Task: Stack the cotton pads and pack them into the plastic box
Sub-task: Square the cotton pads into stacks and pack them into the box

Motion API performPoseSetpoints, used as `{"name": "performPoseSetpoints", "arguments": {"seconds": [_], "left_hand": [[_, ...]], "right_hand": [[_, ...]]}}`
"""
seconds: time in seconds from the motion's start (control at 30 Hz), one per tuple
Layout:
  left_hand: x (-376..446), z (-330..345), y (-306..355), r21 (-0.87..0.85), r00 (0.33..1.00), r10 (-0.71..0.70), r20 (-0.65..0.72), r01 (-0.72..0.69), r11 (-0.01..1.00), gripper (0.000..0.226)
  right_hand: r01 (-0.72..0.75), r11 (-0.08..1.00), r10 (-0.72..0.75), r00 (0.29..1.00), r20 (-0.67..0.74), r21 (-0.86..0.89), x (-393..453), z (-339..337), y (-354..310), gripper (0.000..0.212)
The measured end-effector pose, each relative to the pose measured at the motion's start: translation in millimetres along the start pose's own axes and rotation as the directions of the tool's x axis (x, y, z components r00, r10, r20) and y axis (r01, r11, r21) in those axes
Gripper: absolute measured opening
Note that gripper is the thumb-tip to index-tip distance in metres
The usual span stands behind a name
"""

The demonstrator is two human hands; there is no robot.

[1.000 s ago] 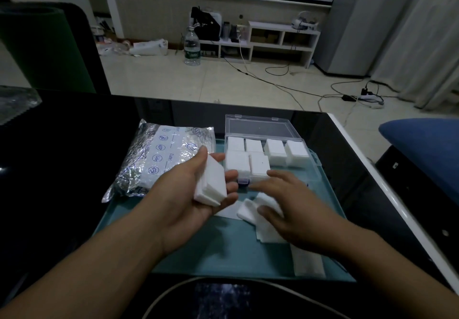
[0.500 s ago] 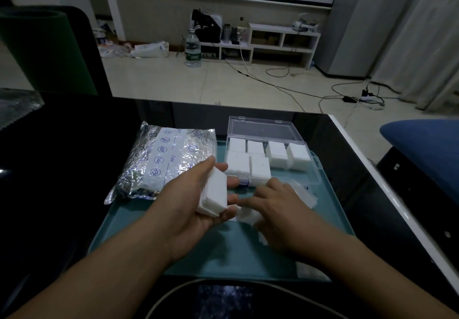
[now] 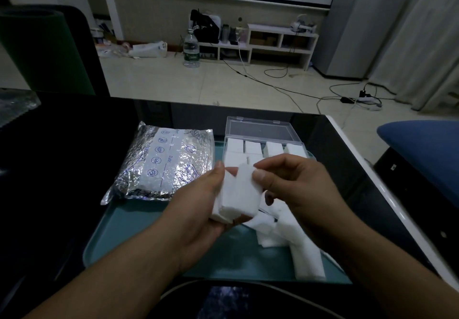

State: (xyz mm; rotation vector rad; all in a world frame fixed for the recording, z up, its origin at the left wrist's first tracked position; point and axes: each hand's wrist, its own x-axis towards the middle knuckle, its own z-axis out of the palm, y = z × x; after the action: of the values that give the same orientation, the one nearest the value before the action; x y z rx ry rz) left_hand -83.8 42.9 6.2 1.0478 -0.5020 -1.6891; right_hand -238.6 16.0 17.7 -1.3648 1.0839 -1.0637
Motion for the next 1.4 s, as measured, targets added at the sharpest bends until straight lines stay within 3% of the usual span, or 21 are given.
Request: {"name": "performPoseSetpoints", "arguments": {"seconds": [0.2, 0.3, 0.37, 0.47, 0.53, 0.73, 0.9, 1.0, 1.17, 1.4], "left_hand": [[-1.4, 4.1, -6.6, -0.001, 0.996, -0.074, 0.045, 0.074, 0.997, 0.048], [-0.5, 2.5, -5.0, -0.036, 0.999, -0.042, 0.029, 0.043, 0.998, 0.042], [-0.1, 0.9, -4.1, -0.036, 0.999, -0.02, 0.034, 0.022, 0.999, 0.037], [-0.1, -0.2, -3.9, -0.045, 0.999, -0.014, 0.038, 0.016, 0.999, 0.035], [-0.2, -0.7, -4.6, -0.003, 0.999, 0.0, 0.047, 0.0, 1.0, 0.036], [0.4, -0.8, -5.4, -0.003, 0.999, 0.003, 0.048, -0.003, 1.0, 0.042], [-0.8, 0.2, -8.9, 0.032, 0.998, 0.049, 0.039, -0.05, 0.998, 0.04], [-1.1, 1.2, -10.3, 0.018, 0.997, 0.043, 0.069, -0.045, 0.999, 0.041], [1.0, -2.1, -6.4, -0.037, 0.986, -0.101, 0.133, 0.106, 0.994, 0.061], [-0.1, -1.2, -3.9, -0.031, 0.984, -0.094, 0.149, 0.099, 0.995, 0.041]], "right_hand": [[0.033, 0.981, -0.05, 0.995, -0.087, -0.19, -8.5, 20.7, 6.3, 0.007], [0.133, 0.868, -0.177, 0.983, -0.047, -0.478, -7.0, 17.1, 14.9, 0.009], [0.2, 0.793, -0.226, 0.974, 0.028, -0.575, -6.4, 11.4, 14.9, 0.027], [0.272, 0.764, -0.135, 0.954, 0.268, -0.584, -9.1, 5.2, 9.8, 0.069], [0.294, 0.771, -0.103, 0.932, 0.346, -0.564, -12.2, 6.0, 8.8, 0.085], [0.306, 0.821, -0.147, 0.929, 0.339, -0.482, -13.3, 9.4, 7.8, 0.092], [0.276, 0.858, -0.087, 0.909, 0.408, -0.434, -16.3, 13.9, 2.7, 0.107], [0.283, 0.857, -0.098, 0.91, 0.403, -0.432, -16.3, 13.9, 3.6, 0.1], [0.263, 0.871, -0.109, 0.927, 0.358, -0.416, -15.2, 11.6, 5.2, 0.097], [0.268, 0.849, -0.117, 0.936, 0.333, -0.455, -12.1, 7.2, 8.4, 0.098]]}}
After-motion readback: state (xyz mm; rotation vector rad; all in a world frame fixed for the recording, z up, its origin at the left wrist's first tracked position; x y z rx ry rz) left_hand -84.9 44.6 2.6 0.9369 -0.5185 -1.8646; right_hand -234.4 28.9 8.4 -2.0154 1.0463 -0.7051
